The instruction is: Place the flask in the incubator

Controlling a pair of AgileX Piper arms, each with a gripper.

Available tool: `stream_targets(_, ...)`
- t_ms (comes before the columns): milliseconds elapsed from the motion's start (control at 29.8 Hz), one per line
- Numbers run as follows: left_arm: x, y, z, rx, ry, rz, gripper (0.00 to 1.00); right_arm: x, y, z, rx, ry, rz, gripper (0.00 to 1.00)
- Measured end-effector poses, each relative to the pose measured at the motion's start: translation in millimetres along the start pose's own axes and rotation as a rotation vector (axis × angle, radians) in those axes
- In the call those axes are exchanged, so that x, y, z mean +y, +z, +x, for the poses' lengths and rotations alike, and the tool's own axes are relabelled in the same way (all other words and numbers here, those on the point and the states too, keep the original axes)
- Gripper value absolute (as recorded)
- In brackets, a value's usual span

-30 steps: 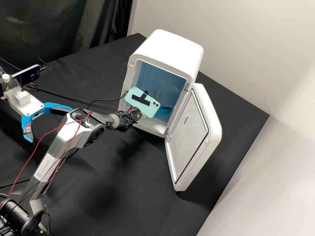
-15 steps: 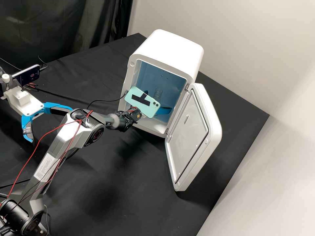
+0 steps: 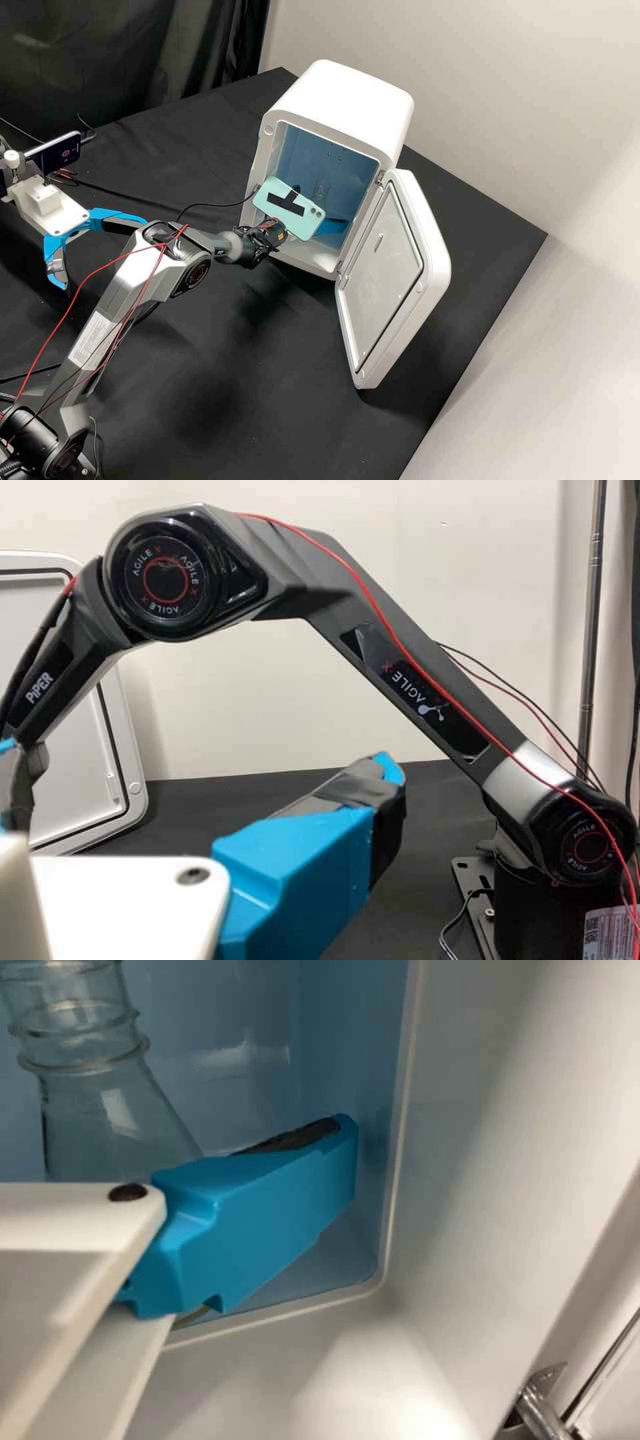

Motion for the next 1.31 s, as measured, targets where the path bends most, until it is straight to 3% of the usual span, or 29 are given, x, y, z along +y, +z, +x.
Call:
stream_targets(268,0.0,0.0,0.0,0.0,0.0,0.0,1.0,-3.3,4.9,-18.4,-0.027,-0.025,-0.004,1.0)
stream_targets(536,0.0,0.0,0.0,0.0,0.0,0.0,1.0,9.3,-2.1,-48.1,0.016,0.029,0.03,1.0)
stream_targets(838,0.0,0.0,0.0,0.0,0.0,0.0,1.0,13.5,4.5,-78.4,0.033,0.035,0.05,1.0)
stream_targets(1173,0.0,0.0,0.0,0.0,0.0,0.0,1.0,7.7,11.8,-108.2,0.047,0.037,0.08,1.0)
stream_targets(1307,0.0,0.0,0.0,0.0,0.0,0.0,1.0,8.0,15.9,-120.1,0.056,0.033,0.074,1.0)
